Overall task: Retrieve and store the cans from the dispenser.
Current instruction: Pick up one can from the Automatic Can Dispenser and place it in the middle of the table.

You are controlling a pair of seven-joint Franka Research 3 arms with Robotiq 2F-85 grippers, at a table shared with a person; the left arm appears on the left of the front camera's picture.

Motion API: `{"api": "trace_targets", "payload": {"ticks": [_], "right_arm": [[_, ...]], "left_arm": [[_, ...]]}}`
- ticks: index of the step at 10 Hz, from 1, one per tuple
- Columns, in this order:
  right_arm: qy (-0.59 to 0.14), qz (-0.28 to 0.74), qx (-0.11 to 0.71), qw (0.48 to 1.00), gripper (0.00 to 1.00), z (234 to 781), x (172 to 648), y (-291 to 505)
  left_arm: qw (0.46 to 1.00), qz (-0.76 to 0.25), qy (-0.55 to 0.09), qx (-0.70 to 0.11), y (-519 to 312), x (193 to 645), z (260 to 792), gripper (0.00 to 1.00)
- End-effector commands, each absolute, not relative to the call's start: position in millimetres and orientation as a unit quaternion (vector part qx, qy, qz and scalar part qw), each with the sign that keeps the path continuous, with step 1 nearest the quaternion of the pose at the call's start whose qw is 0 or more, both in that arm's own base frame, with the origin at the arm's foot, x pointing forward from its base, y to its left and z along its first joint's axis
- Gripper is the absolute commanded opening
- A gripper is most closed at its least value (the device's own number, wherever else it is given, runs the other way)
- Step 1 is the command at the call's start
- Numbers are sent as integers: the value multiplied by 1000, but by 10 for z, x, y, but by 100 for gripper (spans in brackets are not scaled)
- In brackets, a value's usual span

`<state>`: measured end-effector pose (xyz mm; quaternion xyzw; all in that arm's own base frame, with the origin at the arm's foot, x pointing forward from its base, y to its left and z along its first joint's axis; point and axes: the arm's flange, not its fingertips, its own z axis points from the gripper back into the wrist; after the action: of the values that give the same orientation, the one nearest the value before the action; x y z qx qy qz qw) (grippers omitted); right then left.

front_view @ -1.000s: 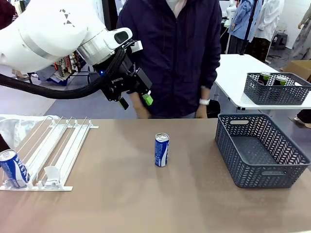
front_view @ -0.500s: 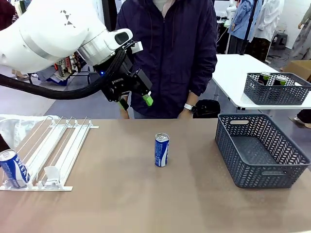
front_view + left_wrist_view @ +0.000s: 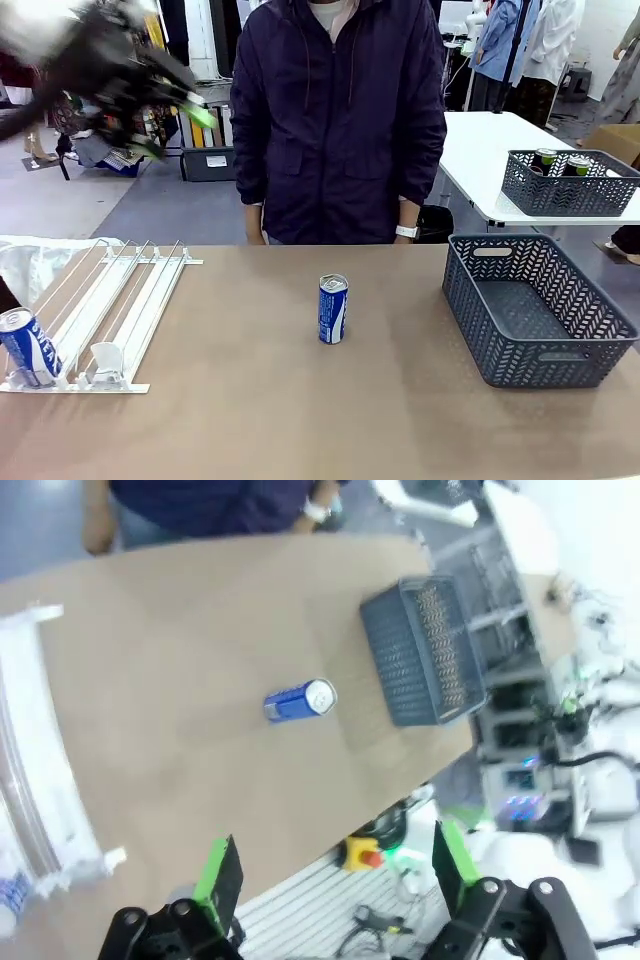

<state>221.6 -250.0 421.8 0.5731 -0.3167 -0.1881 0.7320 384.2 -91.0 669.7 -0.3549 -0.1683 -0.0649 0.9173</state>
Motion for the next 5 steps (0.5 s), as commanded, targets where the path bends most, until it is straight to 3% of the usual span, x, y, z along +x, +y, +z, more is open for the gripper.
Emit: {"api": "trace_targets", "payload": {"ticks": [1,3,5], "right_arm": [[-333,-181,576,724,100,4249,2244,-2502],[-333,-181,576,724,100,4249,2244,-2502],[-333,-181,576,724,100,4249,2244,-2502]], "left_arm": [[886,22,-190,-422,167,3488,6506,100],[803,67,-204,-556,1181,3097,6227,100],[738,133,-198,-631,1685,2851,5673,100]]}}
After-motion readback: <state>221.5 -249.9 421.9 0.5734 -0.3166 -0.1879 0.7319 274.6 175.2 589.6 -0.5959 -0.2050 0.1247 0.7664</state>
